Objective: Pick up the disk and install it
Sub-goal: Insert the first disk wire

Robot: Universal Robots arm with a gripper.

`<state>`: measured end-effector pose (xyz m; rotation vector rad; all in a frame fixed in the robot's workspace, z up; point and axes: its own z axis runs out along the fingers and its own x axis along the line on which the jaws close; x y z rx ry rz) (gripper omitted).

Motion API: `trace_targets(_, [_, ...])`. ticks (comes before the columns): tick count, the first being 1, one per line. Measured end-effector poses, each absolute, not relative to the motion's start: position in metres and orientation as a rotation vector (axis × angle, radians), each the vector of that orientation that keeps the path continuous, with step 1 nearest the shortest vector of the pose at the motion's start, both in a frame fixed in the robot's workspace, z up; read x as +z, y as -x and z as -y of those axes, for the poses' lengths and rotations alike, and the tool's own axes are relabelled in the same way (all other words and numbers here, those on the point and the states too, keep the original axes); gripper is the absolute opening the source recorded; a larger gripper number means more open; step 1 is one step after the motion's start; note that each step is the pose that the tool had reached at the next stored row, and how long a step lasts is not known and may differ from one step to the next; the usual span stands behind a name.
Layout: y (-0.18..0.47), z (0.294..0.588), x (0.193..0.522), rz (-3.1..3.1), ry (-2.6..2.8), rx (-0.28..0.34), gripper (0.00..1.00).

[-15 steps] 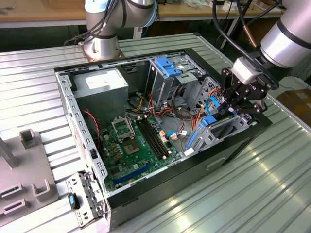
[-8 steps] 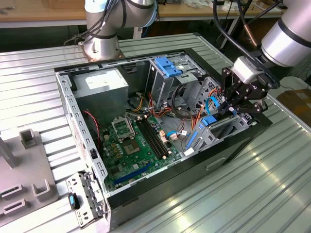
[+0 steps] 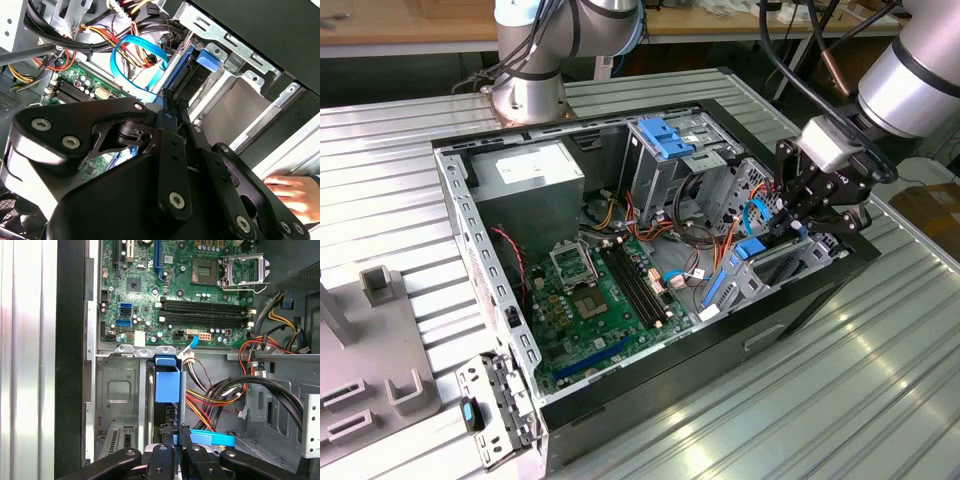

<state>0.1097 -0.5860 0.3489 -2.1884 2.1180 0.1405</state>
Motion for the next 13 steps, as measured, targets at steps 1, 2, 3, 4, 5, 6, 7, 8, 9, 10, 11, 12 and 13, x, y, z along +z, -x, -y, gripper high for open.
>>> trace_targets(1, [-0.1099,0.5859,0.3488,-2.113,2.193,0.141,0.16])
trace_targets(2, [-0.1099,0.5859,0.3488,-2.111,2.196,0.141,0.16])
trace_targets(3, [-0.1099,0.5860,0.3488,-2.110,2.196,0.141,0.16])
trace_targets(4, [-0.1099,0.5860,0.3488,-2.110,2.197,0.141,0.16])
trace_targets(5, [-0.1099,0.5860,0.3488,-2.109,2.197,0.141,0.16])
trace_targets(6, [-0.1099,0.5860,0.3488,-2.109,2.198,0.141,0.16])
trace_targets(7, [-0.1099,0.5860,0.3488,-2.109,2.198,0.141,0.16])
trace_targets(8, [-0.1099,0.5859,0.3483,-2.109,2.198,0.141,0.16])
trace_targets(9, [-0.1099,0.5859,0.3477,-2.109,2.198,0.141,0.16])
trace_targets(10, [-0.1100,0.5859,0.3471,-2.109,2.198,0.141,0.16])
trace_targets(11, [-0.1099,0.5859,0.3460,-2.109,2.198,0.141,0.16])
trace_targets(12, [-0.1100,0.5859,0.3456,-2.109,2.198,0.141,0.16])
trace_targets(13, [-0.1100,0.5859,0.3454,-2.109,2.198,0.141,0.16])
